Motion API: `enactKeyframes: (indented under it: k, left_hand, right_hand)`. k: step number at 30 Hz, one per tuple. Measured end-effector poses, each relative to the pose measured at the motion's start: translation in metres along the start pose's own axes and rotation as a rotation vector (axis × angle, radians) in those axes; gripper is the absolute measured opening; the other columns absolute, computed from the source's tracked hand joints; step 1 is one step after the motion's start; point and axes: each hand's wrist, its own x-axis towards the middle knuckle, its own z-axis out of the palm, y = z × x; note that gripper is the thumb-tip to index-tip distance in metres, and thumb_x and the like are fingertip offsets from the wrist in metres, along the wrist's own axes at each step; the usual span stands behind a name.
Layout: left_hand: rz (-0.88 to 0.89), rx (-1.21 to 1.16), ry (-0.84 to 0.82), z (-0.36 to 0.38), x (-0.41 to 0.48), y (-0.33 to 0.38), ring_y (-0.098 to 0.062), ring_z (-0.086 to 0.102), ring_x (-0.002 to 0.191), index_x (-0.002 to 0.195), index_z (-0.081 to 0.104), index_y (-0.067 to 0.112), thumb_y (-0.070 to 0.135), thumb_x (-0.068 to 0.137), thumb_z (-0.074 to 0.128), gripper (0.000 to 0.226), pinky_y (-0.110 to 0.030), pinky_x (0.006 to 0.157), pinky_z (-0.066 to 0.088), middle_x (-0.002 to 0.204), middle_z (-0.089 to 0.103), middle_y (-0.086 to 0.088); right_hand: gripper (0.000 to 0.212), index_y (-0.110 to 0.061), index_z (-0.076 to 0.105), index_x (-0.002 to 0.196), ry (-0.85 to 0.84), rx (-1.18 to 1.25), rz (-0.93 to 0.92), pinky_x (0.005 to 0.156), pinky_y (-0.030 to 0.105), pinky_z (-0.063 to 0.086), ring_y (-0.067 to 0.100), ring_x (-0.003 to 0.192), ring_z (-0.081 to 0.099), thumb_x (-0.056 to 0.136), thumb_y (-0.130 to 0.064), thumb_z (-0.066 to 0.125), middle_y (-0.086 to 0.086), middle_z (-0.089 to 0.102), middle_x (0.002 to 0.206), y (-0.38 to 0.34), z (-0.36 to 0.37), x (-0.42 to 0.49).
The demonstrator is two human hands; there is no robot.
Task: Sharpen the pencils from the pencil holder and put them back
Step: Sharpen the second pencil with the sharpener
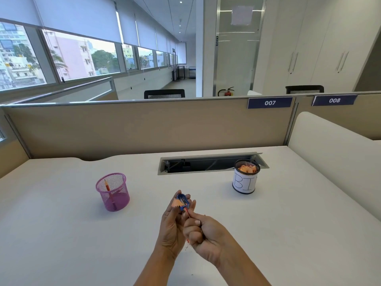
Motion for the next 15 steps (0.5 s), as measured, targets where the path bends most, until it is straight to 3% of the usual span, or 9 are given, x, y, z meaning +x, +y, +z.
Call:
enactKeyframes:
  k: [2,4,5,7,9,10,11,13,15]
  left_hand:
    - [-0.021,0.013,0.015,0.0,-0.001,0.001,-0.022,0.071,0.082,0.095,0.07,0.012,0.028,0.052,0.086,0.048,-0.03,0.072,0.059,0.086,0.074,-0.009]
    - [-0.002,-0.004,0.042,0.001,-0.001,0.001,-0.02,0.071,0.077,0.102,0.062,0.01,0.016,0.084,0.055,0.02,-0.03,0.074,0.057,0.084,0.074,-0.008]
    - [0.012,-0.023,0.066,0.0,0.0,0.001,-0.019,0.071,0.076,0.101,0.061,0.009,0.011,0.089,0.044,0.02,-0.03,0.075,0.056,0.083,0.073,-0.008]
    - [0.038,-0.056,0.075,-0.002,0.005,0.008,-0.019,0.07,0.078,0.097,0.064,0.007,0.006,0.083,0.054,0.017,-0.03,0.075,0.057,0.087,0.071,-0.012]
    - [0.075,-0.052,0.06,-0.009,0.008,0.019,-0.02,0.071,0.081,0.09,0.072,0.007,0.012,0.051,0.085,0.041,-0.028,0.07,0.059,0.089,0.072,-0.015]
    - [0.089,-0.013,0.066,-0.014,0.008,0.025,-0.02,0.071,0.081,0.087,0.074,0.009,0.014,0.04,0.09,0.05,-0.027,0.068,0.059,0.088,0.073,-0.014]
    - [0.099,0.045,0.086,-0.019,0.009,0.028,-0.019,0.071,0.08,0.085,0.074,0.01,0.012,0.043,0.088,0.045,-0.026,0.068,0.059,0.087,0.073,-0.013]
    - [0.128,0.263,0.15,-0.029,0.007,0.03,-0.014,0.071,0.078,0.089,0.07,0.011,-0.001,0.072,0.067,0.022,-0.024,0.072,0.058,0.083,0.074,-0.006]
    - [0.157,0.59,0.234,-0.035,0.001,0.028,-0.006,0.07,0.078,0.092,0.066,0.016,-0.005,0.082,0.056,0.025,-0.016,0.072,0.054,0.078,0.074,0.004]
  right_hand:
    - [0.041,0.005,0.055,0.067,-0.006,-0.006,0.002,0.019,0.011,0.017,0.007,0.022,0.029,0.099,-0.018,0.042,0.002,0.034,0.036,0.0,-0.001,0.001]
    - [0.043,0.006,0.058,0.065,0.002,-0.053,0.0,0.019,0.012,0.018,0.007,0.023,0.029,0.098,-0.017,0.043,0.001,0.034,0.038,-0.001,-0.004,0.0]
    - [0.045,0.006,0.06,0.062,0.009,-0.09,0.005,0.02,0.011,0.018,0.006,0.024,0.028,0.098,-0.016,0.044,0.001,0.034,0.039,0.0,-0.007,-0.001]
    - [0.049,0.006,0.063,0.056,0.023,-0.175,0.006,0.021,0.011,0.018,0.006,0.026,0.028,0.097,-0.015,0.045,0.0,0.034,0.04,0.003,-0.014,-0.003]
    - [0.044,0.003,0.063,0.061,0.055,-0.261,-0.015,0.023,0.01,0.017,0.005,0.027,0.026,0.097,-0.015,0.046,-0.001,0.034,0.041,0.006,-0.019,-0.005]
    - [0.04,0.001,0.062,0.066,0.073,-0.317,-0.037,0.025,0.01,0.016,0.004,0.028,0.025,0.097,-0.017,0.046,-0.002,0.034,0.042,0.007,-0.021,-0.006]
    - [0.035,-0.001,0.061,0.071,0.089,-0.386,-0.069,0.026,0.011,0.016,0.004,0.029,0.024,0.098,-0.018,0.045,-0.003,0.035,0.042,0.007,-0.022,-0.006]
    - [0.031,-0.005,0.061,0.077,0.114,-0.541,-0.146,0.029,0.011,0.016,0.003,0.032,0.024,0.098,-0.021,0.045,-0.005,0.037,0.044,0.007,-0.024,-0.006]
    - [0.028,-0.009,0.064,0.082,0.123,-0.685,-0.217,0.032,0.012,0.017,0.002,0.035,0.024,0.098,-0.022,0.045,-0.006,0.039,0.047,0.007,-0.026,-0.006]
